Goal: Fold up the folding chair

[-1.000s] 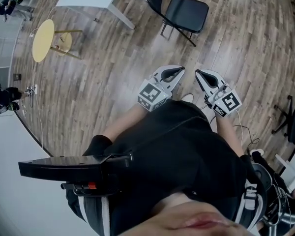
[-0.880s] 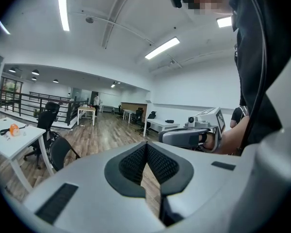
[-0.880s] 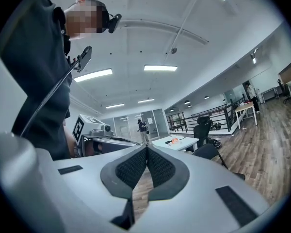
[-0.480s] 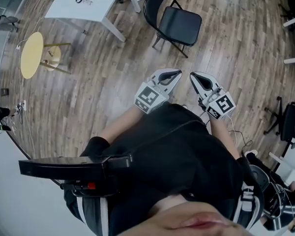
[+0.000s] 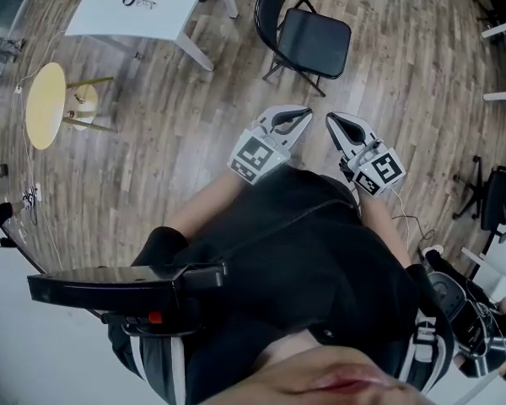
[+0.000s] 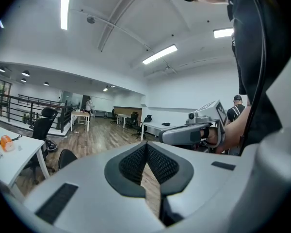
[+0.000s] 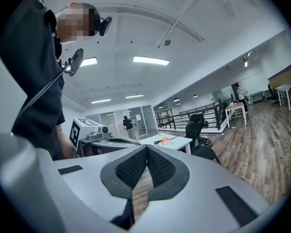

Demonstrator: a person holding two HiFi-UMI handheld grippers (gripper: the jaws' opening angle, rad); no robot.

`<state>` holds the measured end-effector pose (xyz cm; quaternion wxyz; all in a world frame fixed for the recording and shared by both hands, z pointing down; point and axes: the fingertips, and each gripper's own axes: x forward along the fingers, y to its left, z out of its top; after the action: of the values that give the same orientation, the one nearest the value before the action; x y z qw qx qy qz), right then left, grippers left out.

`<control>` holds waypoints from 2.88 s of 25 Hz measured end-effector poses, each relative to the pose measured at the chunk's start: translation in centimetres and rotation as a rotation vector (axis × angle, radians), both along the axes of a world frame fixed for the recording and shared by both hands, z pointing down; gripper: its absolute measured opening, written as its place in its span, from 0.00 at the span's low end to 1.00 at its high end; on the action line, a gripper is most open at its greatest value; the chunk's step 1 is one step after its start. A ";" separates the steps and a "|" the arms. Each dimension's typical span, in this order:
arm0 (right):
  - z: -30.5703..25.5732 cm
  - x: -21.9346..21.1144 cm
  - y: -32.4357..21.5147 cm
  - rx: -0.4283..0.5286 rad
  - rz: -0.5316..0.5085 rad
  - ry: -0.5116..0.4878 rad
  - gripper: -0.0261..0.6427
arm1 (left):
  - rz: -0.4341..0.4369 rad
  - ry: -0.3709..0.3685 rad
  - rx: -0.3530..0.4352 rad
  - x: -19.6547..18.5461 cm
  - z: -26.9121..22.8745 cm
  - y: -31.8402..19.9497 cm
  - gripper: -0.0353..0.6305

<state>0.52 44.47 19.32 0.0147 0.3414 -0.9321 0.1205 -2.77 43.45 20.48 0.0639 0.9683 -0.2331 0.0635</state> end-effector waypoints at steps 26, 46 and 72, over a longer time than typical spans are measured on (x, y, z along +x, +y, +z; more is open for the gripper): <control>1.0 5.7 -11.4 0.016 -0.029 -0.038 0.06 | -0.080 -0.022 -0.037 4.4 0.2 -11.1 0.06; 1.0 16.9 -19.9 0.019 -0.113 -0.099 0.06 | -0.171 -0.103 -0.044 15.0 -0.6 -19.0 0.06; 3.9 9.5 -35.7 -0.049 0.059 0.023 0.06 | -0.005 -0.069 -0.115 6.7 3.0 -36.4 0.06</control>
<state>10.02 8.73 23.25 0.0303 0.3695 -0.9182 0.1394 3.97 7.02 23.47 0.1117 0.9597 -0.2334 0.1099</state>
